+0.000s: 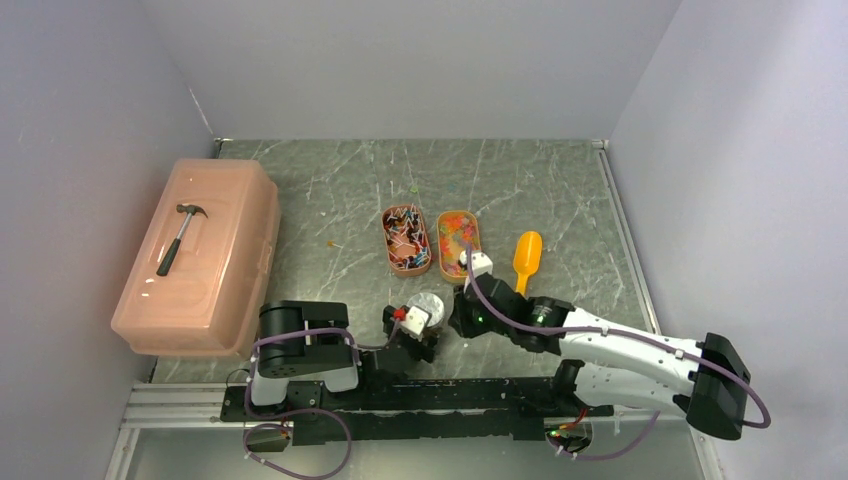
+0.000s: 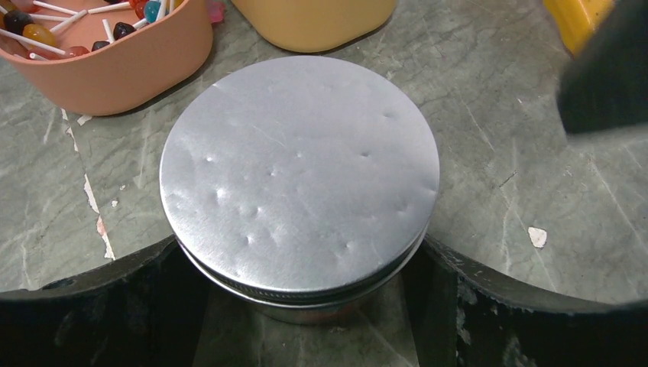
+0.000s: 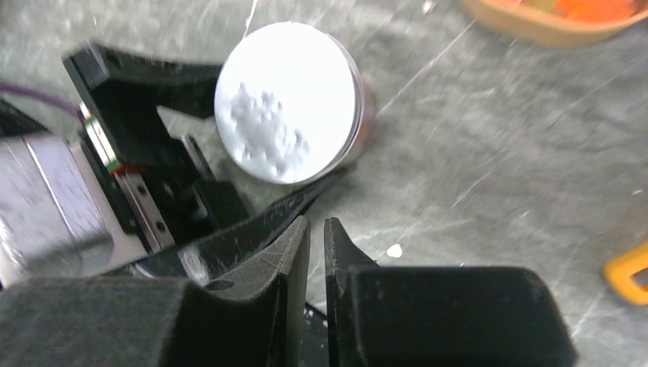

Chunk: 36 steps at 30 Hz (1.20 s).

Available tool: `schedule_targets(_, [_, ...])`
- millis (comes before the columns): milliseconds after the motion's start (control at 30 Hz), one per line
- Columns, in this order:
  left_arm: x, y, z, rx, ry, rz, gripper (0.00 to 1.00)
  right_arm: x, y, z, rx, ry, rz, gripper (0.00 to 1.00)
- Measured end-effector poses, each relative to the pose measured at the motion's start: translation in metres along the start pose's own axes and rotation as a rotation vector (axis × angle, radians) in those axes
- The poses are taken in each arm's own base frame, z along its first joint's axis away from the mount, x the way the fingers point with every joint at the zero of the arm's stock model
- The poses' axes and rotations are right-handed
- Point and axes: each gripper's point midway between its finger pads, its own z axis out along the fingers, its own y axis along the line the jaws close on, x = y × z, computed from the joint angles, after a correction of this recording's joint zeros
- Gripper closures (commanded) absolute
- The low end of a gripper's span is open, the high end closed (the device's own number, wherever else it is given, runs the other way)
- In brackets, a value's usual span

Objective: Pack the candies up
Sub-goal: Screw the bottle lid onto the packing bottle.

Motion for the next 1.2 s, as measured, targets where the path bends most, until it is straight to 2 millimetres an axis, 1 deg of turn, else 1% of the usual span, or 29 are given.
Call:
schedule_targets(100, [0.0, -0.001, 0.001, 0.002, 0.002, 0.001, 0.2, -0.025, -0.007, -0.001, 0.019, -0.043, 0.002, 0.79])
schedule_targets(167, [0.0, -0.003, 0.002, 0.002, 0.003, 0.002, 0.2, -0.036, -0.012, 0.002, 0.027, -0.049, 0.002, 0.76])
schedule_targets(300, [-0.001, -0.006, 0.005, 0.008, 0.006, 0.003, 0.2, -0.048, -0.017, 0.013, 0.022, -0.012, -0.019, 0.7])
schedule_targets(467, [-0.001, -0.007, 0.006, 0.014, 0.006, 0.005, 0.2, -0.06, -0.012, 0.032, -0.04, 0.045, -0.045, 0.67])
schedule_targets(600, [-0.001, -0.009, 0.006, 0.021, 0.005, 0.009, 0.2, -0.064, -0.012, 0.044, -0.087, 0.072, -0.047, 0.66])
schedule_targets(833, [-0.002, -0.01, 0.006, 0.026, 0.002, 0.01, 0.2, -0.059, -0.011, 0.063, -0.139, 0.119, -0.05, 0.66])
schedule_targets(967, [-0.001, -0.01, 0.006, 0.027, 0.002, 0.011, 0.19, -0.059, -0.01, 0.069, -0.153, 0.122, -0.053, 0.71])
schedule_targets(1100, [-0.001, -0.01, 0.006, 0.027, 0.001, 0.01, 0.19, -0.06, -0.01, 0.07, -0.16, 0.119, -0.059, 0.74])
schedule_targets(1200, [-0.001, -0.01, 0.006, 0.027, 0.0, 0.01, 0.19, -0.059, -0.011, 0.07, -0.158, 0.115, -0.062, 0.81])
